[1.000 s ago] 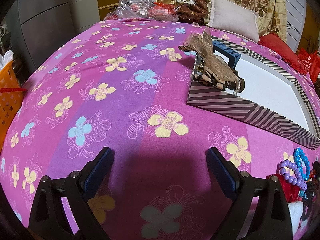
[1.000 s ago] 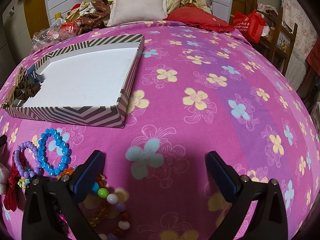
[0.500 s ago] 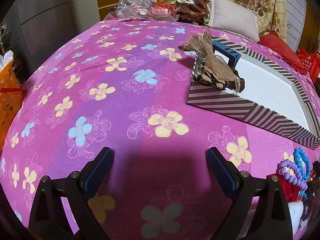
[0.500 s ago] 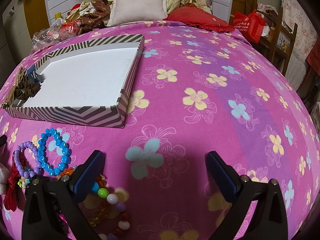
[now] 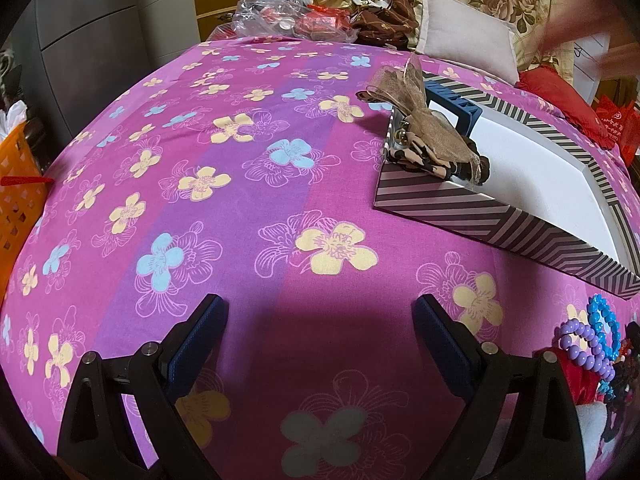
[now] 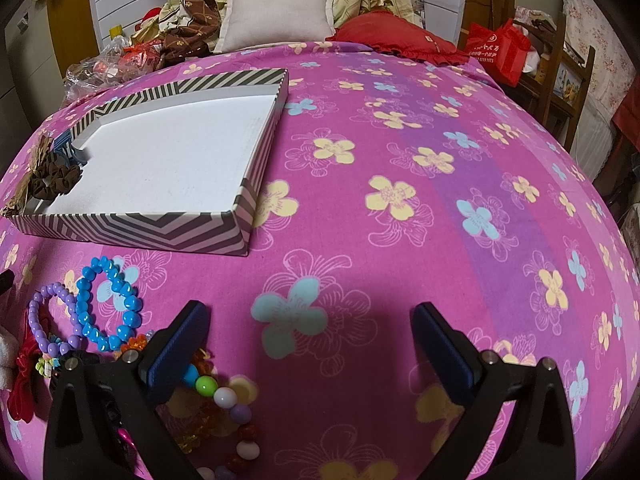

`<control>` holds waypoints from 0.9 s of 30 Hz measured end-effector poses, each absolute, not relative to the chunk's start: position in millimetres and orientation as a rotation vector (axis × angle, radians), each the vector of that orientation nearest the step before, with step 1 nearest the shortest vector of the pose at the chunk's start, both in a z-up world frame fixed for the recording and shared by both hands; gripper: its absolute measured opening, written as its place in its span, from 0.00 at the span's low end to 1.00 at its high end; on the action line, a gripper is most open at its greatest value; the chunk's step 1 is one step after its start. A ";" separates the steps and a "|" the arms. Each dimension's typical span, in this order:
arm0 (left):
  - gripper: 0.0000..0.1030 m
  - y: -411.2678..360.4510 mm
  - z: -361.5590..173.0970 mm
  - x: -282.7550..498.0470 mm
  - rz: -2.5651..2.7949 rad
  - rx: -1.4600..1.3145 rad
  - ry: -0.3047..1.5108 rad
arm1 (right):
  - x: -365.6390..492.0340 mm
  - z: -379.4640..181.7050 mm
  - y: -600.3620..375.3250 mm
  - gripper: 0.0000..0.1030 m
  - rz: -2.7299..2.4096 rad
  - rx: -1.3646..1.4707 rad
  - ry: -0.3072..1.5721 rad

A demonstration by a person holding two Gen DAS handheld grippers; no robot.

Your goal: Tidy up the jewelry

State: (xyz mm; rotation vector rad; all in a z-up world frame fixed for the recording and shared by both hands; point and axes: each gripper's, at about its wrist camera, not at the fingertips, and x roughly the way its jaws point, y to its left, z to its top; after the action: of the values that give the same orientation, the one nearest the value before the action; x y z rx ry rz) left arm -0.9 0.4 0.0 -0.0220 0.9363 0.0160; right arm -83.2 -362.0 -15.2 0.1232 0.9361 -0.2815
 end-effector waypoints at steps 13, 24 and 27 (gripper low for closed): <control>0.84 0.5 0.0 -0.7 0.016 -0.022 0.936 | -83.9 -15.5 -361.4 1.00 -0.280 0.122 0.936; 0.84 1.6 -0.6 -3.7 0.016 -0.023 0.936 | -83.9 -15.6 -361.9 1.00 -0.279 0.122 0.936; 0.84 1.7 -0.6 -3.7 0.016 -0.023 0.936 | -83.9 -15.6 -361.8 1.00 -0.279 0.122 0.936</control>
State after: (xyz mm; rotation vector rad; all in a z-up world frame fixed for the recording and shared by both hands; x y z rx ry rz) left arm -3.7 1.7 -0.6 -0.0230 0.9361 0.0156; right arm -83.9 -361.8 -15.6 0.1221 0.9356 -0.2795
